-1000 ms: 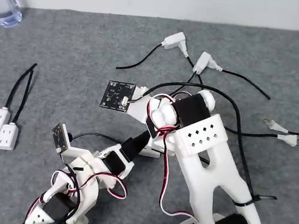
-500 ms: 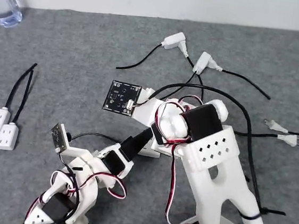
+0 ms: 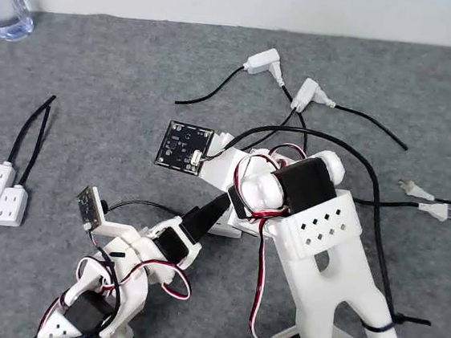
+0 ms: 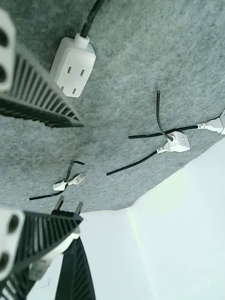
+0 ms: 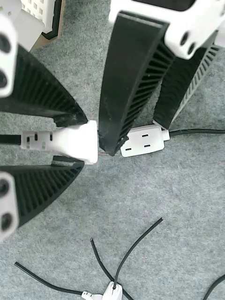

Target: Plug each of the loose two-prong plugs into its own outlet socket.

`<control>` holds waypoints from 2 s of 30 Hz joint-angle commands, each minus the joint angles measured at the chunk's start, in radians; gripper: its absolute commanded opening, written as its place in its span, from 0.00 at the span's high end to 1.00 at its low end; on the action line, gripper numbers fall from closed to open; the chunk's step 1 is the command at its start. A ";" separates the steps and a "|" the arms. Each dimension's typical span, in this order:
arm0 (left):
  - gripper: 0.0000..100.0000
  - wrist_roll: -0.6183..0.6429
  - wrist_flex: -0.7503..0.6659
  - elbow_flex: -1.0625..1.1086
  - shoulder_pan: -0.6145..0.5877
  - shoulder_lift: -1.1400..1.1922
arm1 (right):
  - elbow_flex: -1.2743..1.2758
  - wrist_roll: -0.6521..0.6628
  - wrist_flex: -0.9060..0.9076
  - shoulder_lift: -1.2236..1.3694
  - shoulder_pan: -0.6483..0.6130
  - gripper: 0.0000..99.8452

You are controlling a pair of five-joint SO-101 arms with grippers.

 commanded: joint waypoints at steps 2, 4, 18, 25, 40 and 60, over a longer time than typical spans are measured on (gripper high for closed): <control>0.73 0.002 -0.015 -0.005 -0.005 -0.005 | -0.075 -0.038 0.036 -0.050 -0.030 0.99; 0.73 0.002 -0.015 -0.005 -0.005 -0.005 | -0.084 -0.043 0.038 -0.050 -0.058 0.99; 0.73 0.002 -0.015 -0.005 -0.005 -0.005 | -0.089 -0.064 0.038 -0.048 -0.105 0.99; 0.73 0.002 -0.015 -0.005 -0.005 -0.005 | -0.091 -0.074 0.031 -0.048 -0.105 0.99; 0.73 0.003 -0.021 -0.007 -0.072 -0.009 | -0.086 -0.091 0.027 -0.039 -0.067 0.99; 0.73 -0.037 0.133 -0.005 -0.654 -0.009 | -0.120 -0.078 0.015 0.271 0.038 0.99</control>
